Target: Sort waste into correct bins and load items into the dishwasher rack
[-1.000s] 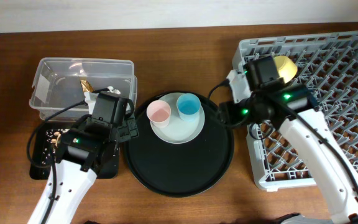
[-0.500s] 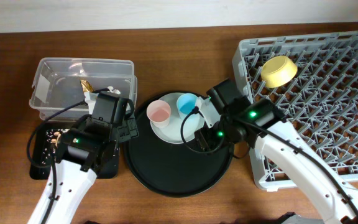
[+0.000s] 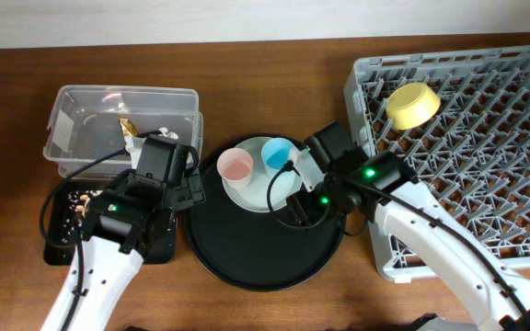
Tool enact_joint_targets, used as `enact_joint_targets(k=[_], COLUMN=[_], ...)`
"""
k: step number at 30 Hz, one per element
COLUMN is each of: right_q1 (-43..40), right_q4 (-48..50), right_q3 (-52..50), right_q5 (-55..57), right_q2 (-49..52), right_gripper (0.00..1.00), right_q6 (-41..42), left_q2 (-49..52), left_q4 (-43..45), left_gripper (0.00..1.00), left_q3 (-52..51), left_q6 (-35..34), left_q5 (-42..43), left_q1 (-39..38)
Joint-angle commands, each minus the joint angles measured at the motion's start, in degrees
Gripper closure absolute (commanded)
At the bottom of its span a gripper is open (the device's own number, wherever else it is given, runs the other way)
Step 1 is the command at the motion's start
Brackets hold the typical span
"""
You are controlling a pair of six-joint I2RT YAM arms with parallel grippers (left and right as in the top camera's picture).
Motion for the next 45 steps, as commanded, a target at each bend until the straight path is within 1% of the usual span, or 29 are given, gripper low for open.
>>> enact_joint_targets(k=[1, 3, 4, 7, 13, 18, 19, 20, 21, 32, 34, 35, 37, 38, 39, 40, 41, 42, 44, 45], right_q1=[0.3, 0.3, 0.3, 0.3, 0.3, 0.2, 0.2, 0.2, 0.2, 0.2, 0.2, 0.2, 0.2, 0.1, -0.3, -1.0, -1.8, -2.8, -5.8, -6.9], right_q4=[0.5, 0.7, 0.7, 0.6, 0.0, 0.0, 0.0, 0.0, 0.0, -1.6, -1.5, -1.3, -0.3, 0.0, 0.3, 0.4, 0.3, 0.2, 0.0, -0.1], right_q3=[-0.7, -0.7, -0.7, -0.7, -0.7, -0.7, -0.7, -0.7, -0.7, -0.7, -0.7, -0.7, -0.7, -0.7, -0.7, -0.7, -0.7, -0.7, -0.7, -0.7], right_q5=[0.7, 0.7, 0.7, 0.7, 0.7, 0.7, 0.7, 0.7, 0.7, 0.7, 0.8, 0.9, 0.9, 0.9, 1.0, 1.6, 3.0, 4.0, 3.9, 3.9], right_q2=[0.2, 0.2, 0.2, 0.2, 0.2, 0.2, 0.2, 0.2, 0.2, 0.2, 0.2, 0.2, 0.2, 0.2, 0.2, 0.2, 0.2, 0.2, 0.1, 0.1], right_gripper=[0.40, 0.34, 0.29, 0.25, 0.23, 0.16, 0.12, 0.05, 0.01, 0.01, 0.01, 0.01, 0.01, 0.01, 0.01, 0.01, 0.01, 0.01, 0.01, 0.01], right_q6=[-0.5, -0.5, -0.4, -0.4, -0.5, -0.5, -0.4, -0.4, -0.4, -0.5, -0.4, -0.4, -0.4, -0.4, -0.2, 0.8, 2.2, 2.8, 2.8, 2.8], left_q2=[-0.6, -0.6, -0.6, -0.6, -0.6, -0.6, -0.6, -0.6, -0.6, -0.6, -0.6, -0.6, -0.5, -0.5, -0.4, -0.3, -0.2, 0.2, 1.8, 2.6], left_q4=[0.1, 0.1, 0.1, 0.1, 0.1, 0.1, 0.1, 0.1, 0.1, 0.1, 2.6, 4.2, 4.5, 5.0, 6.0, 7.1, 8.0, 8.8, 9.7, 9.7], left_gripper=[0.01, 0.01, 0.01, 0.01, 0.01, 0.01, 0.01, 0.01, 0.01, 0.01, 0.01, 0.01, 0.01, 0.01, 0.04, 0.36, 0.54, 0.65, 0.70, 0.70], left_q3=[0.8, 0.8, 0.8, 0.8, 0.8, 0.8, 0.8, 0.8, 0.8, 0.8, 0.8, 0.8, 0.8, 0.8, 0.7, 0.7, 0.7, 0.7, 0.7, 0.5], left_q6=[0.3, 0.3, 0.3, 0.3, 0.3, 0.3, 0.3, 0.3, 0.3, 0.3, 0.3, 0.3, 0.3, 0.3, 0.3, 0.3, 0.3, 0.3, -0.1, -1.6], left_q5=[-0.8, -0.8, -0.8, -0.8, -0.8, -0.8, -0.8, -0.8, -0.8, -0.7, -0.5, 0.2, 1.5, 4.1, 6.6, 10.2, 14.1, 16.7, 20.8, 20.8], left_q1=[0.3, 0.3, 0.3, 0.3, 0.3, 0.3, 0.3, 0.3, 0.3, 0.3, 0.3, 0.3, 0.3, 0.3, 0.3, 0.3, 0.3, 0.3, 0.2, 0.2])
